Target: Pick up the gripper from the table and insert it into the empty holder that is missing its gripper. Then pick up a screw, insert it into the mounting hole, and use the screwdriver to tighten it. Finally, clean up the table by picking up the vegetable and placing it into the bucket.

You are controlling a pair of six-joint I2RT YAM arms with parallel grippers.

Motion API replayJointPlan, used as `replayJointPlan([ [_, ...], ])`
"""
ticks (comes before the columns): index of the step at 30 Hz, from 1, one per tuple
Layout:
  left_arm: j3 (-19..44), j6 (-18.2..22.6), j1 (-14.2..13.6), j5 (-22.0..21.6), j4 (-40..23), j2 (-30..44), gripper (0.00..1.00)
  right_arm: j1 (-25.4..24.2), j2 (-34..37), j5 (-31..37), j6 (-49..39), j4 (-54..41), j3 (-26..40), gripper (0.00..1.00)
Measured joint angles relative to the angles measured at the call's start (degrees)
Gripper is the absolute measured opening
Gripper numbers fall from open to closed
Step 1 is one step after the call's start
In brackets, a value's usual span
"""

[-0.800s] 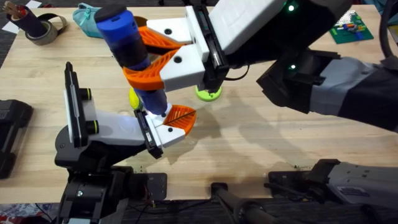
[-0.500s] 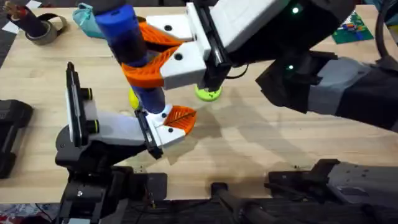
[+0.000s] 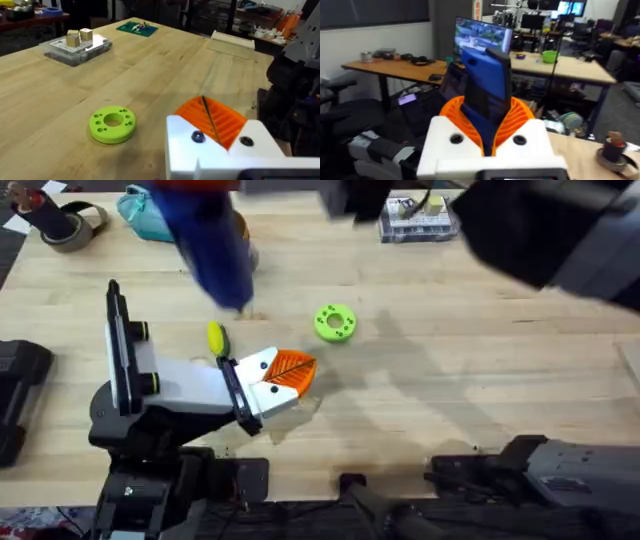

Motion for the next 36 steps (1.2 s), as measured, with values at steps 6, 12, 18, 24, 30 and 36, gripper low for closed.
replayJointPlan([
  [6,0.0,0.0,0.0,0.0,0.0,0.0,0.009,-2.3,0.1,-0.5,0.0,-3.6,6.2,0.066],
  [12,0.0,0.0,0.0,0.0,0.0,0.0,0.009,-2.3,2.3,-4.1,1.4,-4.4,12.3,0.065],
  [18,0.0,0.0,0.0,0.0,0.0,0.0,0.009,-2.3,4.7,-7.2,2.8,-4.7,13.1,0.066],
  [24,0.0,0.0,0.0,0.0,0.0,0.0,0.009,-2.3,5.3,-9.5,3.2,-4.7,13.1,0.066],
  [30,0.0,0.0,0.0,0.0,0.0,0.0,0.009,-2.9,5.3,-11.8,3.2,-4.6,13.1,0.066],
  [36,0.0,0.0,0.0,0.0,0.0,0.0,0.009,-3.3,5.3,-13.2,3.2,-4.6,13.1,0.066],
])
